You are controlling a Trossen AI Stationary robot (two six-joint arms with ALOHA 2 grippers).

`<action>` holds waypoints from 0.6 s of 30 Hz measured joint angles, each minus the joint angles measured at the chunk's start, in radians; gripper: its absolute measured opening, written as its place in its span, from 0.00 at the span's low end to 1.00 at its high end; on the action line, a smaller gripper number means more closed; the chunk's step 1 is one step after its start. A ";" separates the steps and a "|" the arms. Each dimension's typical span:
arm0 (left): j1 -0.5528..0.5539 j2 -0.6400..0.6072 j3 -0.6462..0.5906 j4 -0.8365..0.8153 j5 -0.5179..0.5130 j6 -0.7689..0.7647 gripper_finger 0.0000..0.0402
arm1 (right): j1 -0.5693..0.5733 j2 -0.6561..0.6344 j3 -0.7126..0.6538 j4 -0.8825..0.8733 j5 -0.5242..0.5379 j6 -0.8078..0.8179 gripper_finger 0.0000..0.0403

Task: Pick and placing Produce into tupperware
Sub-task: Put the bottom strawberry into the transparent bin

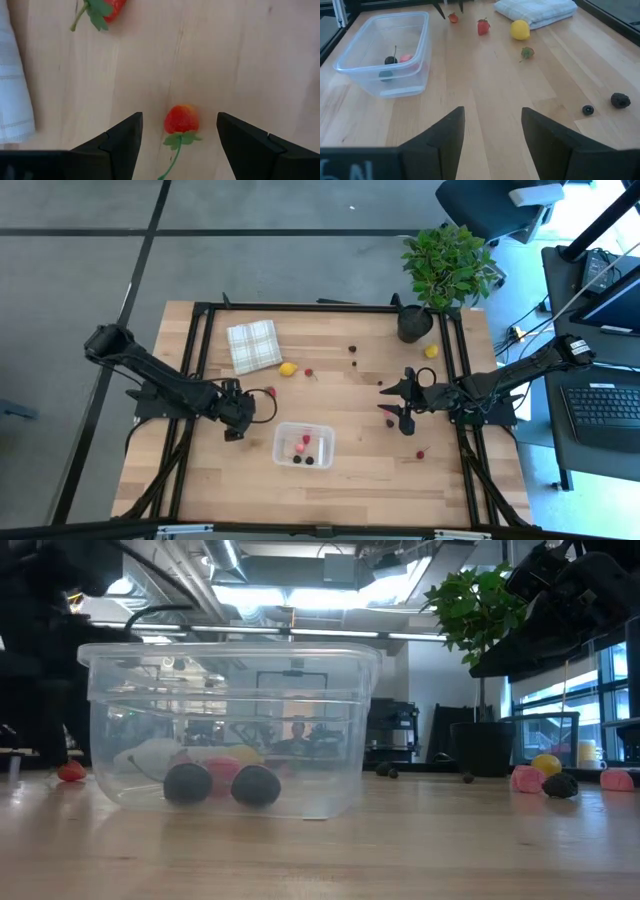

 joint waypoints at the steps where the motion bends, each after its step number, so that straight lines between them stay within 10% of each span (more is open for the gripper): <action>1: 0.000 0.012 0.000 0.000 0.000 -0.001 0.62 | 0.000 0.000 0.000 0.000 0.000 0.000 0.49; 18: 0.000 0.114 0.003 0.022 0.027 -0.005 0.58 | 0.000 0.000 0.000 0.000 0.000 0.000 0.49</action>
